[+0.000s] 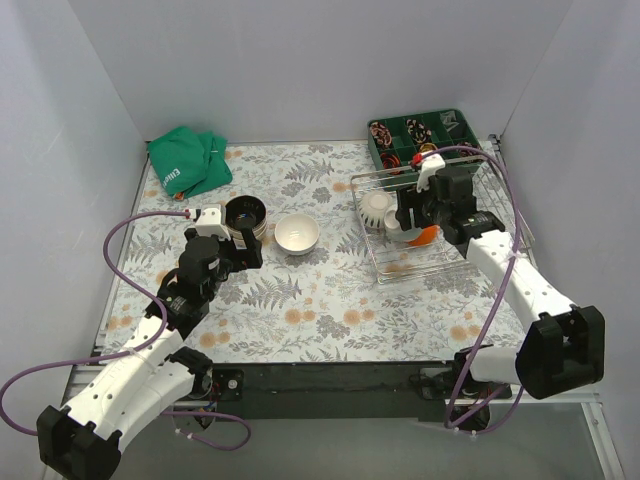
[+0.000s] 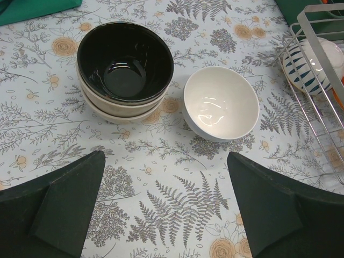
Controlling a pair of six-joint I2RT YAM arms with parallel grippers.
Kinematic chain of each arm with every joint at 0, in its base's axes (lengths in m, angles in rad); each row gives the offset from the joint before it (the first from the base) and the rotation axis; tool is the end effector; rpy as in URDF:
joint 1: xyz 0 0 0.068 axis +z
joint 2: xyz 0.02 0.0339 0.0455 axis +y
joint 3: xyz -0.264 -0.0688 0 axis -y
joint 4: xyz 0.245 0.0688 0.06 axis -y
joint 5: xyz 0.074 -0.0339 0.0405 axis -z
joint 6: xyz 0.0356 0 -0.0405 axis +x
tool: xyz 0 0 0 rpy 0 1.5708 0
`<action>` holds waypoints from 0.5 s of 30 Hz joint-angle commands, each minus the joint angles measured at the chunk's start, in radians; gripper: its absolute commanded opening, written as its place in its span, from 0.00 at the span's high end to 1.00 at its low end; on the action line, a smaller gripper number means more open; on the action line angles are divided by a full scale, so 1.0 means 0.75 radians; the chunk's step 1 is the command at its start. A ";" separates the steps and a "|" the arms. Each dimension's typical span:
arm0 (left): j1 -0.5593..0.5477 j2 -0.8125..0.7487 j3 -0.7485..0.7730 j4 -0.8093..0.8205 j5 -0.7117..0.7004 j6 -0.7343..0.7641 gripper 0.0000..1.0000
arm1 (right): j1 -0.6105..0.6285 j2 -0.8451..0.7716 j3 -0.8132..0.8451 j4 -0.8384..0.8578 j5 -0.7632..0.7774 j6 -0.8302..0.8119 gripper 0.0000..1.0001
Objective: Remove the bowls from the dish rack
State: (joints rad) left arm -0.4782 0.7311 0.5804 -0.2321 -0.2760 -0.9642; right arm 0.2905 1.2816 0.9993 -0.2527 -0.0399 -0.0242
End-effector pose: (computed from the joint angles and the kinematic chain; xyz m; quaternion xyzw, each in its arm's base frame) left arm 0.1599 -0.0720 0.2719 -0.2722 0.7782 -0.2804 0.4916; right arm 0.2784 0.0847 0.3000 -0.1459 0.8564 0.0829 0.4883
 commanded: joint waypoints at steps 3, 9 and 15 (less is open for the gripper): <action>-0.005 -0.014 0.016 0.007 -0.004 0.011 0.02 | 0.169 -0.072 0.122 0.079 0.411 -0.313 0.99; -0.005 -0.005 0.016 0.009 -0.002 0.013 0.02 | 0.367 -0.087 0.146 0.138 0.607 -0.493 0.99; -0.003 -0.001 0.018 0.009 -0.006 0.007 0.02 | 0.688 -0.085 0.091 0.320 0.881 -0.787 0.99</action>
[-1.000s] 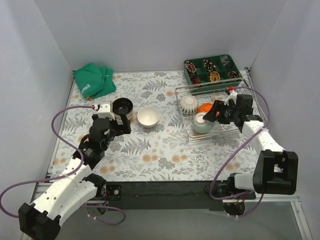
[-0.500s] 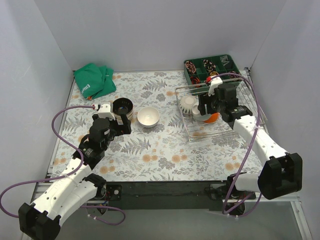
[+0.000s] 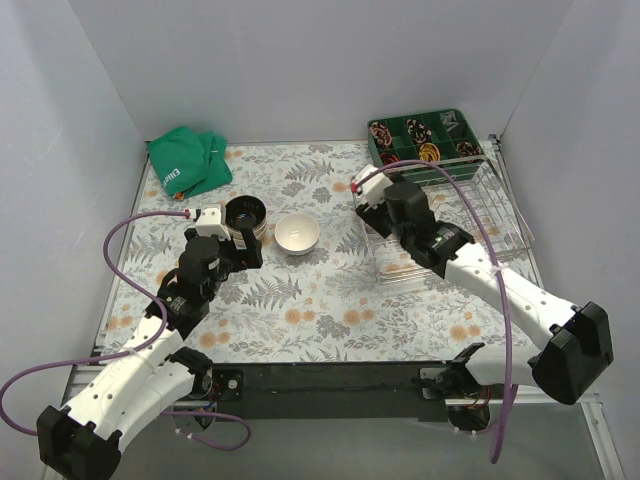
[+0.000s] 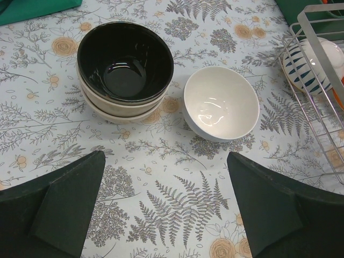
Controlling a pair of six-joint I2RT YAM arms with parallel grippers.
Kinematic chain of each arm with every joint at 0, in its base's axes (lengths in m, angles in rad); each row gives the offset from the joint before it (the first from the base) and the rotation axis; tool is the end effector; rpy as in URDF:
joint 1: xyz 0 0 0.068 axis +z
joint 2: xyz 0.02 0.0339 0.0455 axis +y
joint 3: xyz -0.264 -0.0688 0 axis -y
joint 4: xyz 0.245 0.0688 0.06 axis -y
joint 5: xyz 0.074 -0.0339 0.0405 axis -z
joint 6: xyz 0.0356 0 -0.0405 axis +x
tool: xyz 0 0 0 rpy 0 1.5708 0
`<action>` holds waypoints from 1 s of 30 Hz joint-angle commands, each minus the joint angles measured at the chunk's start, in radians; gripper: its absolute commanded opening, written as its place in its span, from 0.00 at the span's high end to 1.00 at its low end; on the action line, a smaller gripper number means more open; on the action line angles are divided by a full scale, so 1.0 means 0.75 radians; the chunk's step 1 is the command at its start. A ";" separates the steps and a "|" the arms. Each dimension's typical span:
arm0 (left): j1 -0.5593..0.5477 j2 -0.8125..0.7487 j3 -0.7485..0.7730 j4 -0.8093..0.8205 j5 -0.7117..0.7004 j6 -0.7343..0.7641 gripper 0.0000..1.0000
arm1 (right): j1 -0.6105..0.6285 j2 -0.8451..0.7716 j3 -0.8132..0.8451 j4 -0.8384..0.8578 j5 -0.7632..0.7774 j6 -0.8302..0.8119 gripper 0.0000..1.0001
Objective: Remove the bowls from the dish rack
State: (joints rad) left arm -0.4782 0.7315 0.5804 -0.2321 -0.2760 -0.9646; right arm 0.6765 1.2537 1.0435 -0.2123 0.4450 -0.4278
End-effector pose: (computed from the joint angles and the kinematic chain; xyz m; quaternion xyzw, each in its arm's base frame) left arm 0.1600 -0.0720 0.2718 -0.2724 0.7782 -0.2804 0.4914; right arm 0.2331 0.1675 0.3284 -0.3275 0.7601 -0.1182 0.5486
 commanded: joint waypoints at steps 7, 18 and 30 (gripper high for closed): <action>-0.001 0.004 0.018 0.007 -0.010 -0.004 0.02 | 0.515 0.067 -0.058 0.571 0.433 -0.507 0.99; -0.001 0.047 0.097 -0.093 -0.014 -0.137 0.02 | 0.838 0.367 -0.217 1.107 0.597 -0.935 0.99; -0.003 0.156 0.292 -0.351 0.086 -0.356 0.02 | 0.982 0.682 -0.410 2.121 0.681 -1.568 0.99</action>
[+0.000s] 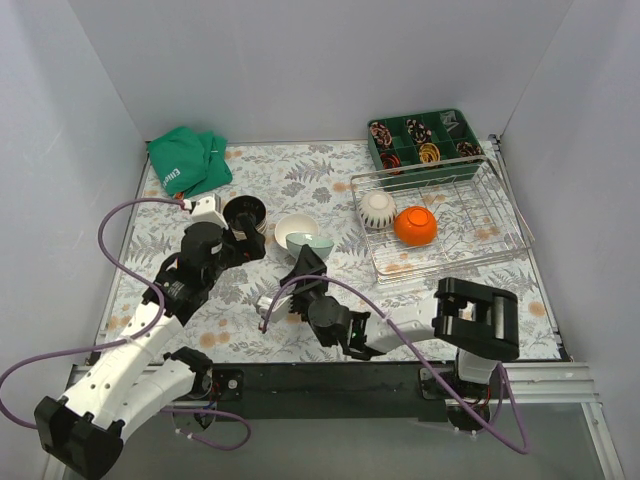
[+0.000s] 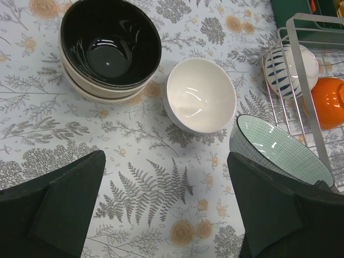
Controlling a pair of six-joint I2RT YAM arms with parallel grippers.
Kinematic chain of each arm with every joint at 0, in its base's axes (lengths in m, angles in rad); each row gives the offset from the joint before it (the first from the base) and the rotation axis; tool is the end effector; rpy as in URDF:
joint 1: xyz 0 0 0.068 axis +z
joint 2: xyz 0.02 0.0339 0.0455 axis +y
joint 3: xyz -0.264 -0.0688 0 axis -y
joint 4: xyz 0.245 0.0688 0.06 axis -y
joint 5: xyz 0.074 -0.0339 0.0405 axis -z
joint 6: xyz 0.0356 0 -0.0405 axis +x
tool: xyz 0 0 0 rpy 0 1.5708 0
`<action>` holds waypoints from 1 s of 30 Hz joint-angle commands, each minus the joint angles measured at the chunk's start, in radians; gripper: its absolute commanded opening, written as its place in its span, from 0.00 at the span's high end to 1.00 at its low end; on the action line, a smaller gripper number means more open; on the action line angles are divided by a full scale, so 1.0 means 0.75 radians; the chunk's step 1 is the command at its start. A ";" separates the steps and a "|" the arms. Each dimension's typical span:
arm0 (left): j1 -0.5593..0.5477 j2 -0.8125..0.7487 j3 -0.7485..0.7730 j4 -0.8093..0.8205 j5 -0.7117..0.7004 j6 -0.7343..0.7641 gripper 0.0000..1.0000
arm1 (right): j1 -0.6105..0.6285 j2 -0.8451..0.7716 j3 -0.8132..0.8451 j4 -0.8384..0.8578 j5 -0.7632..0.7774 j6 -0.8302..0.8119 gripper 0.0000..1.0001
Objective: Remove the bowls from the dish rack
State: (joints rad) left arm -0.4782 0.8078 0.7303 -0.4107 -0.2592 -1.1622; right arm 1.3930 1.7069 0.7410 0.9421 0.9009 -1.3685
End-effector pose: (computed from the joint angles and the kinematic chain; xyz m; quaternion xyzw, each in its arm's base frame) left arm 0.1660 -0.0757 0.2943 -0.3477 0.7783 -0.2981 0.4295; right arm 0.0877 0.3303 0.2054 -0.5750 0.4204 -0.3038 0.6327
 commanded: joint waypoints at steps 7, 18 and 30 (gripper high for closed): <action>-0.001 0.123 0.157 -0.115 0.172 -0.189 0.02 | 0.069 0.199 0.004 0.928 0.036 -0.527 0.99; -0.001 0.254 0.102 -0.078 0.319 -0.340 0.05 | 0.104 0.262 0.018 1.006 0.049 -0.529 0.99; -0.001 0.412 0.053 -0.042 0.493 -0.389 0.39 | 0.118 0.293 0.002 1.014 0.038 -0.519 0.99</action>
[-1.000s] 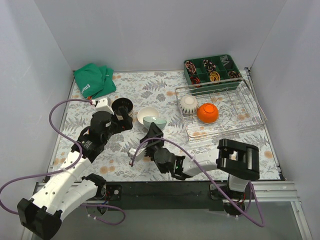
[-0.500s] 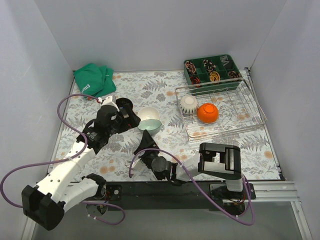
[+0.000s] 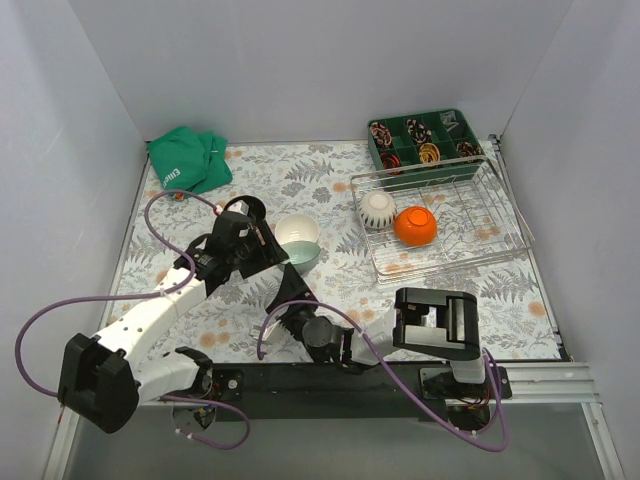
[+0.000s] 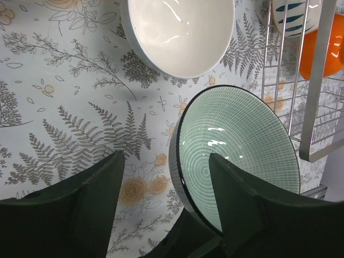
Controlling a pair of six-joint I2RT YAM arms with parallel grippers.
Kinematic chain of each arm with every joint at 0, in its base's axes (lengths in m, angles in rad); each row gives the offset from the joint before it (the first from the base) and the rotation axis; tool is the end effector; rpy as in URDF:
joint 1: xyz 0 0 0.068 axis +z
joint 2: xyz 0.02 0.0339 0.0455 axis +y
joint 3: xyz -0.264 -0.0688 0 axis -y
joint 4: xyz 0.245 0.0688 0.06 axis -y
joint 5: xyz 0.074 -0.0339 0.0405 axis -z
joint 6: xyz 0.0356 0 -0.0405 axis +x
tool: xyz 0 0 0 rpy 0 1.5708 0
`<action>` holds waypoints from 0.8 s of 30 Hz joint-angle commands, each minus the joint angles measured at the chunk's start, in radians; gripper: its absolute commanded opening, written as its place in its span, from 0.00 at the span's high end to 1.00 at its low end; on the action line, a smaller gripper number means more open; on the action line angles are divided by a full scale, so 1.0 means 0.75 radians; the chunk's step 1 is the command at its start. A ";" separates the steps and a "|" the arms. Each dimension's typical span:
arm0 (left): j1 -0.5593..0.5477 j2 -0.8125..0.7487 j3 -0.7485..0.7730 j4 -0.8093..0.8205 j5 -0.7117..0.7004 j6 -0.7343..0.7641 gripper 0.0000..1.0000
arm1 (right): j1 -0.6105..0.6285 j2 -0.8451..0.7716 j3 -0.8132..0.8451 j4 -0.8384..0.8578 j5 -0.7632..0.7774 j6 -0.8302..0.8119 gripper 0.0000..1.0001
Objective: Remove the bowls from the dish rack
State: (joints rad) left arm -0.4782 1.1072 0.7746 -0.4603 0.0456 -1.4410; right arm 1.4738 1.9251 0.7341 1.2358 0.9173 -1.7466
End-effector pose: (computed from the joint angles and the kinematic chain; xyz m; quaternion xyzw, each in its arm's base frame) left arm 0.2035 -0.1073 0.2483 -0.4207 0.8239 -0.3226 0.2003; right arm 0.0624 0.3493 0.1601 -0.6318 0.2953 -0.3913 0.6004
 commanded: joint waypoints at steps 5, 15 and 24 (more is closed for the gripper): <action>-0.001 0.045 -0.024 0.043 0.164 -0.028 0.56 | 0.011 0.018 0.007 0.627 0.016 -0.009 0.99; -0.001 0.001 -0.006 0.053 0.101 -0.022 1.00 | 0.015 0.021 -0.015 0.631 0.045 0.034 0.96; -0.003 -0.149 0.010 0.053 -0.200 0.034 1.00 | 0.029 -0.002 -0.071 0.614 0.080 0.128 0.43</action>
State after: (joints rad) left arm -0.4858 1.0908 0.7620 -0.4564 0.0193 -1.4544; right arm 1.5078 1.9530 0.7216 1.2549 0.8650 -1.7889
